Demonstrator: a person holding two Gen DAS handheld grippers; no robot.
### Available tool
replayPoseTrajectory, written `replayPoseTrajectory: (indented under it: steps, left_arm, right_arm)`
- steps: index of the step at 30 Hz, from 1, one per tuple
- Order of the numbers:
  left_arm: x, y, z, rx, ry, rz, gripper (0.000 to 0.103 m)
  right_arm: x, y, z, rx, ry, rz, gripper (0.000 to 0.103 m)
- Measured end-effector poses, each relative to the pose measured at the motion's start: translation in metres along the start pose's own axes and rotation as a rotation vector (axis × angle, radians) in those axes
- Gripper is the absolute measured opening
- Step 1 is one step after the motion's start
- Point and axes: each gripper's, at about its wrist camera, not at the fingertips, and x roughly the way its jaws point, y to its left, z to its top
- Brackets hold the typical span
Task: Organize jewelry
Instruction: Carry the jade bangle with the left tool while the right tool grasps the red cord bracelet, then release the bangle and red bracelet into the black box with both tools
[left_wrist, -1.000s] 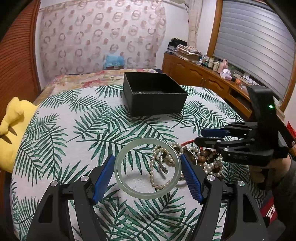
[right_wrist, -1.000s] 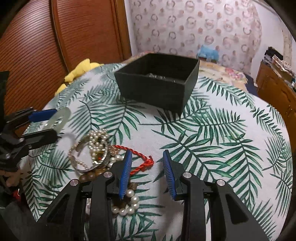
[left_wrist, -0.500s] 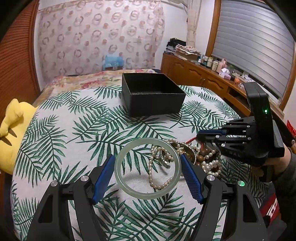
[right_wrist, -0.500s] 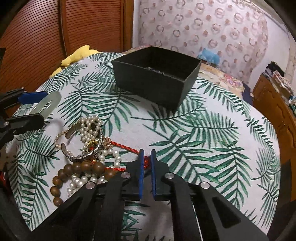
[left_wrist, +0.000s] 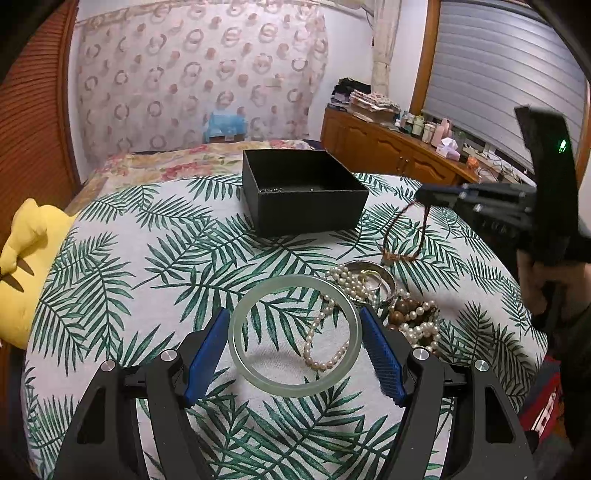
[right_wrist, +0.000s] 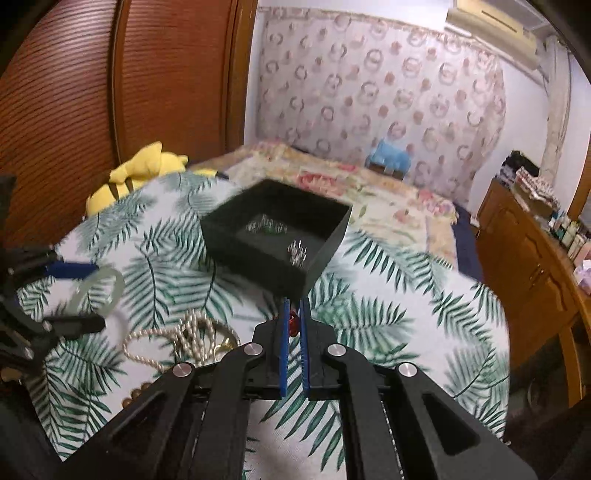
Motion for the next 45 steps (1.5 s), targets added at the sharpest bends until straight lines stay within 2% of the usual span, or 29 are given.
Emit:
replayPoseTrajectory:
  steps: [6, 14, 19, 25, 30, 33, 38, 45]
  left_arm:
    - [-0.004, 0.001, 0.005, 0.001, -0.013, 0.001, 0.069]
    - [0.007, 0.003, 0.026, 0.026, -0.023, 0.015, 0.069]
    - [0.021, 0.005, 0.047, 0.041, -0.028, 0.025, 0.069]
    - [0.035, 0.008, 0.071, 0.053, -0.032, 0.028, 0.069]
    - [0.045, 0.011, 0.088, 0.06, -0.028, 0.035, 0.069]
    - [0.054, 0.015, 0.099, 0.062, -0.024, 0.042, 0.069]
    - [0.068, 0.017, 0.114, 0.076, -0.014, 0.049, 0.069]
    - [0.093, 0.013, 0.135, 0.106, 0.005, 0.054, 0.069]
  right_arm:
    - [-0.014, -0.002, 0.014, -0.016, -0.025, -0.007, 0.006]
    - [-0.003, -0.006, 0.021, -0.002, -0.03, 0.01, 0.006]
    - [0.004, -0.012, 0.038, 0.004, -0.064, 0.027, 0.006]
    - [0.024, -0.02, 0.063, 0.027, -0.098, 0.062, 0.006]
    - [0.05, -0.025, 0.077, 0.046, -0.094, 0.116, 0.006]
    - [0.068, -0.029, 0.079, 0.071, -0.077, 0.161, 0.01]
    - [0.091, -0.04, 0.073, 0.1, -0.045, 0.181, 0.015]
    - [0.089, -0.064, 0.063, 0.158, -0.069, 0.142, 0.015]
